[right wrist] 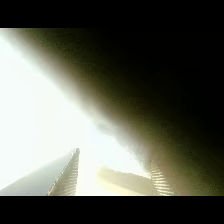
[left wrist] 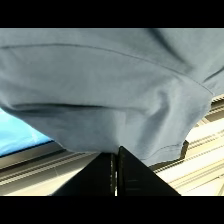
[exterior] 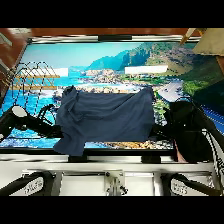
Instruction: Fold the shirts.
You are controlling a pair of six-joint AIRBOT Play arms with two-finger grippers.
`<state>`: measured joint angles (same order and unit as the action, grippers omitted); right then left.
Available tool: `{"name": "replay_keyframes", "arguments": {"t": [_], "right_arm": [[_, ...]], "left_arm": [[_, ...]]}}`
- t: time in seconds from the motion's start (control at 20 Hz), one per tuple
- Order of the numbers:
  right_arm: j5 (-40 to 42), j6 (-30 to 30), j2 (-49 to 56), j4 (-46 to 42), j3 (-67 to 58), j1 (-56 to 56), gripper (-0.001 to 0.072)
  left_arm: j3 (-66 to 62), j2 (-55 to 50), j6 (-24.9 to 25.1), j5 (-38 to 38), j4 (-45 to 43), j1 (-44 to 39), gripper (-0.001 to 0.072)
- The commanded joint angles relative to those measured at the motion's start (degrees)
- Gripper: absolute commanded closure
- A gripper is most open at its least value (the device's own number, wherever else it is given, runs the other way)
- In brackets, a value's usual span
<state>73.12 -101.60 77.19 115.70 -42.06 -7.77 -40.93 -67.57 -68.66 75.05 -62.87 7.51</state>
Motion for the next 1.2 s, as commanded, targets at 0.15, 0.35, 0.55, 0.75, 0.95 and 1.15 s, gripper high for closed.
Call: {"name": "replay_keyframes", "arguments": {"t": [0.15,0.35,0.55,0.75,0.95,1.15], "right_arm": [[-1.0,2.7,1.1,-0.6,-0.8,1.6,0.0162],[-2.1,3.7,3.8,-0.6,-0.8,5.9,0.0543],[1.1,1.2,2.1,1.8,-3.8,6.4,0.0636],[2.8,-4.4,-10.0,1.9,-17.9,6.4,0.0636],[-7.8,-8.0,-25.8,0.1,-40.3,6.4,0.0636],[-21.6,-8.1,-36.0,-0.7,-53.6,6.5,0.0636]], "left_arm": [[-0.1,0.8,0.1,0.0,0.2,0.0,0.0675],[-0.1,0.9,0.1,-0.4,1.5,0.0,0.0676],[-3.7,2.5,0.7,-0.5,2.5,0.0,0.0677],[-22.1,11.9,-0.4,-2.3,3.0,0.0,0.0677],[-50.6,23.8,-3.6,-16.4,4.7,0.0,0.0676],[-66.1,30.4,-5.6,-26.5,4.6,0.0,0.0676]]}}
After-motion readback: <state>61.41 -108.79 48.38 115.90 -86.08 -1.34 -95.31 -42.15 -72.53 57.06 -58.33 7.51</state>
